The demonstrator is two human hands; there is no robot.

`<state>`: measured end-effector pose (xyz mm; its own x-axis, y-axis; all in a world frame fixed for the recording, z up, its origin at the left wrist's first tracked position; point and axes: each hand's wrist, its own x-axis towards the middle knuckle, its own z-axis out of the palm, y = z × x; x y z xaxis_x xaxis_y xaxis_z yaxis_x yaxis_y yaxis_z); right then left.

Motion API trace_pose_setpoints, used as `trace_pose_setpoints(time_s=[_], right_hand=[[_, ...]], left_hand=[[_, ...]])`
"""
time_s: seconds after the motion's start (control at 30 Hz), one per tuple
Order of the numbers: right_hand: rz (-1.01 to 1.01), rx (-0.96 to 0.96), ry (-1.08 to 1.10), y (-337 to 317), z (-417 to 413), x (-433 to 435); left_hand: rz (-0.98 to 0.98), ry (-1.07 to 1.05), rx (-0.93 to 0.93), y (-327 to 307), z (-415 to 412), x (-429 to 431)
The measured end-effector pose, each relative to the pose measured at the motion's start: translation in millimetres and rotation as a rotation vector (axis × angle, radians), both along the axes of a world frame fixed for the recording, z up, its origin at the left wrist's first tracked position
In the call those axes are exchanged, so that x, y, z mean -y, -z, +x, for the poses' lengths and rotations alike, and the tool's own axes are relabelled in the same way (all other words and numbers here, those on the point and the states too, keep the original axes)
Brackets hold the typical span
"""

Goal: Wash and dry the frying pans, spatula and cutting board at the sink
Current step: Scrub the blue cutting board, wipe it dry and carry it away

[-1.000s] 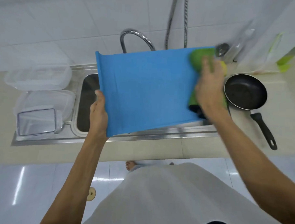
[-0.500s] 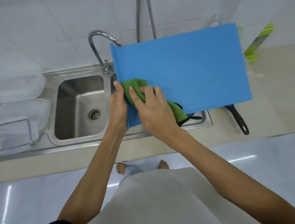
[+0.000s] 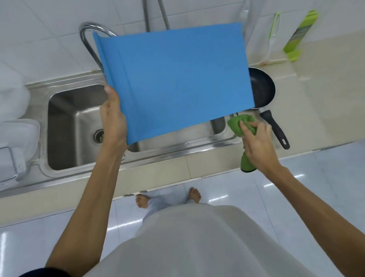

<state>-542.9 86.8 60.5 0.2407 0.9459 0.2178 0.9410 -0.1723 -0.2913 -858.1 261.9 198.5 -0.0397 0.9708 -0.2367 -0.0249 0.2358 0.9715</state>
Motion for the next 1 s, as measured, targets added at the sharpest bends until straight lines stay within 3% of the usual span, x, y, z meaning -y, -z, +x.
trace_pose_setpoints(time_s=[0.17,0.27,0.43,0.53,0.6,0.7,0.73,0.8,0.9,1.0], right_hand=[[-0.143,0.06,-0.007,51,31,-24],[-0.244,-0.042,0.08,73,25,-41],[-0.336,-0.139,-0.073,92,24,-49],[-0.267,-0.257,0.028,78,22,-52],[-0.158,-0.427,0.207,62,25,-51],[0.157,-0.981,0.556,11,35,-57],[0.251,-1.174,0.615,-9,38,-58],[0.352,-1.369,0.588,-48,47,-59],[0.415,-1.403,0.479,-91,58,-49],[0.488,-1.264,0.547,-98,83,-22]], left_hand=[[-0.034,0.034,0.017,8,-3,11],[-0.033,0.013,0.03,11,-7,13],[-0.045,-0.017,0.009,12,-16,11],[-0.05,-0.007,0.007,11,-23,8],[-0.037,0.006,-0.011,9,-23,5],[-0.03,0.027,-0.021,6,-17,-1],[-0.019,0.058,-0.016,4,-13,-4],[0.012,0.135,0.0,1,0,-10],[0.051,0.247,0.028,6,26,-18],[0.066,0.396,0.034,9,65,-19]])
